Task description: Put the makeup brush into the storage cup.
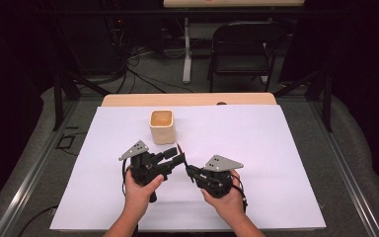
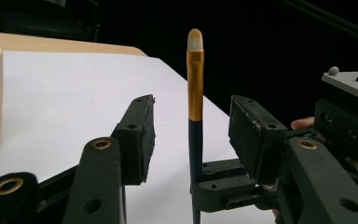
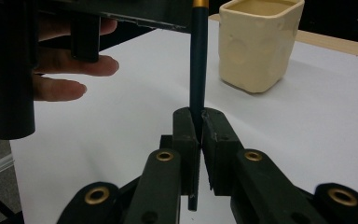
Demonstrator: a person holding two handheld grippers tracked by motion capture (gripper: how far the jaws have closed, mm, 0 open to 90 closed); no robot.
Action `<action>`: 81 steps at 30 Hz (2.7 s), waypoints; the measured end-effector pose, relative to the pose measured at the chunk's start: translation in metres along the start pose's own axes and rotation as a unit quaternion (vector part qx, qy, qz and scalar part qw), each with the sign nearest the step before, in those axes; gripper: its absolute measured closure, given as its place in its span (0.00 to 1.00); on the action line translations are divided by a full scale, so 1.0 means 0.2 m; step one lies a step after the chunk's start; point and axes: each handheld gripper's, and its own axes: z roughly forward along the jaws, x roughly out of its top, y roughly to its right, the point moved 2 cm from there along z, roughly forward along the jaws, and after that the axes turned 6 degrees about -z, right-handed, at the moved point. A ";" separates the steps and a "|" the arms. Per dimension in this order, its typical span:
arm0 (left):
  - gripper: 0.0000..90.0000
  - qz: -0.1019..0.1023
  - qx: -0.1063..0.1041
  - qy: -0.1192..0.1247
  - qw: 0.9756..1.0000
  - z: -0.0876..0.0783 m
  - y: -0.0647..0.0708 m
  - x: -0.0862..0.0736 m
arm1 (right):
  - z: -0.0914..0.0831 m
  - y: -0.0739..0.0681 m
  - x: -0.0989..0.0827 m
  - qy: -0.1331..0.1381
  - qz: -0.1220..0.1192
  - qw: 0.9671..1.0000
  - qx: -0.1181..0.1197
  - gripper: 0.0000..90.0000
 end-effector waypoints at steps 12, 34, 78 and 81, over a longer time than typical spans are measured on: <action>0.58 0.002 -0.001 -0.003 1.000 0.02 0.00 0.01 | 0.00 -0.01 0.00 -0.003 -0.001 1.000 0.003 0.93; 0.73 -0.010 0.001 0.004 1.000 0.02 0.00 0.01 | 0.02 -0.03 -0.01 -0.006 -0.012 1.000 0.008 0.93; 0.92 -0.029 -0.005 -0.005 1.000 0.01 -0.02 0.00 | 0.02 -0.04 -0.02 -0.008 -0.013 1.000 0.010 0.93; 0.92 -0.027 -0.004 -0.006 1.000 0.01 -0.02 0.00 | 0.03 -0.04 -0.02 -0.008 -0.012 1.000 0.010 0.93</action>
